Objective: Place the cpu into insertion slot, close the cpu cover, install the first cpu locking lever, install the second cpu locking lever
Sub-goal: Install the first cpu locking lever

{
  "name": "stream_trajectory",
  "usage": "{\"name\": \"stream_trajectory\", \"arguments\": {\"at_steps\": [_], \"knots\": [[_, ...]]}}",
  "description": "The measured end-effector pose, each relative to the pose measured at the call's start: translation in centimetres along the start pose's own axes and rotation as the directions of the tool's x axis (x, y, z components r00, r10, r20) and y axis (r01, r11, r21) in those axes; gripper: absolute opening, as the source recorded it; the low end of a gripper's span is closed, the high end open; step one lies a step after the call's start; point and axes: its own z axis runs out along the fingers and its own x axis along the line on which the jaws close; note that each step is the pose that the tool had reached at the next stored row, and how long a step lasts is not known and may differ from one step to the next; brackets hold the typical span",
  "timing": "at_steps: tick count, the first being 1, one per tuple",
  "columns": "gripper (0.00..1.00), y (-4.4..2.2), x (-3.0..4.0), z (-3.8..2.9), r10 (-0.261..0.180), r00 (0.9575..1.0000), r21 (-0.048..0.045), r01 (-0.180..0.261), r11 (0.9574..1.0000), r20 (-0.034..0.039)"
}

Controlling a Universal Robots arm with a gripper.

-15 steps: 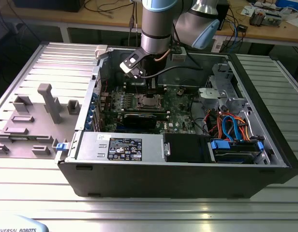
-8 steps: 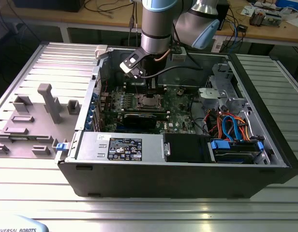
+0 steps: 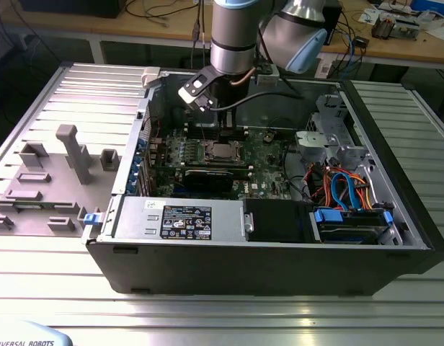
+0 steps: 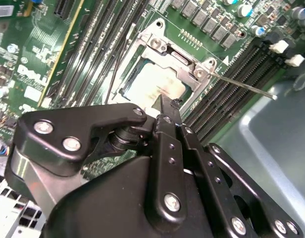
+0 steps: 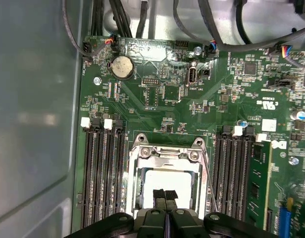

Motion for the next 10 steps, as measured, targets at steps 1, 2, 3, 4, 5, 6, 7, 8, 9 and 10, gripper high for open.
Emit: {"name": "stream_trajectory", "arguments": {"at_steps": [1, 2, 3, 4, 5, 6, 7, 8, 9, 10], "knots": [[0.11, 0.0, 0.0, -0.45, 0.0, 1.0, -0.0005, 0.0, 1.0, 0.0], [0.11, 0.0, 0.0, -0.82, 0.0, 1.0, -0.001, 0.0, 1.0, 0.0], [0.11, 0.0, 0.0, -1.26, 0.0, 1.0, -0.0017, 0.0, 1.0, 0.0002], [0.11, -0.01, 0.0, -1.56, 0.0, 1.0, -0.0024, 0.0, 1.0, 0.0002], [0.11, -0.01, 0.0, -1.97, 0.0, 1.0, -0.0046, 0.0, 1.0, 0.0004], [0.11, -0.01, 0.0, -2.26, 0.001, 1.0, -0.0066, -0.001, 1.0, 0.0006], [0.11, -0.01, 0.0, -2.46, 0.003, 1.0, -0.0078, -0.003, 1.0, 0.0007], [0.11, -0.01, -0.01, -2.7, 0.005, 1.0, -0.0093, -0.005, 0.9999, 0.0009], [0.11, -0.01, -0.01, -3.01, 0.009, 1.0, -0.0111, -0.009, 0.9999, 0.001], [0.11, -0.01, -0.01, -3.16, 0.012, 0.9999, -0.0121, -0.012, 0.9999, 0.001]]}}
